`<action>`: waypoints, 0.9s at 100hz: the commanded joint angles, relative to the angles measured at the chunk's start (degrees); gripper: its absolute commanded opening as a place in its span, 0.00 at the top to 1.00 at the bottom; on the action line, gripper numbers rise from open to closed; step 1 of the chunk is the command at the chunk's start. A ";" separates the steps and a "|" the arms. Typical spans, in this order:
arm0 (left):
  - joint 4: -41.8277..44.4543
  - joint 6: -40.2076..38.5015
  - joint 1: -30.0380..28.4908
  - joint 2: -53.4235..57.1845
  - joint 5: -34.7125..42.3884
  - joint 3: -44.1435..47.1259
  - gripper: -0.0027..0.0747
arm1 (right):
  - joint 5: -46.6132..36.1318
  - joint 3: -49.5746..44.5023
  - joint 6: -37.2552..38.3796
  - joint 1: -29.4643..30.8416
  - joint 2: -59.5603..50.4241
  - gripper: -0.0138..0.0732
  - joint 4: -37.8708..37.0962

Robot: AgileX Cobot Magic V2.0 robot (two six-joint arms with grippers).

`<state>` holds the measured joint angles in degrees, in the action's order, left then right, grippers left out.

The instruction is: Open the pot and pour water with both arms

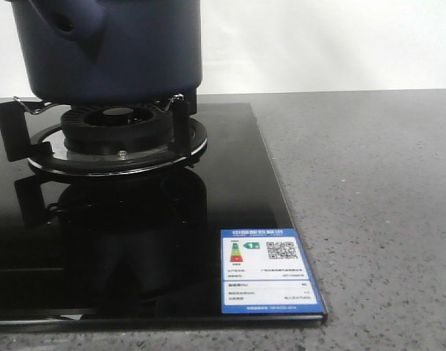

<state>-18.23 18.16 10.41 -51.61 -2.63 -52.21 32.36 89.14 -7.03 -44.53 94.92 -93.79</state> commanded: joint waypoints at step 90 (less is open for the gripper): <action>0.02 0.15 -0.03 1.18 5.67 -2.10 0.53 | 9.48 2.19 23.33 0.75 -4.62 0.40 6.48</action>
<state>-18.23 18.16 10.41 -51.61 -2.63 -52.21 41.34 89.18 11.77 -44.57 94.70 -89.14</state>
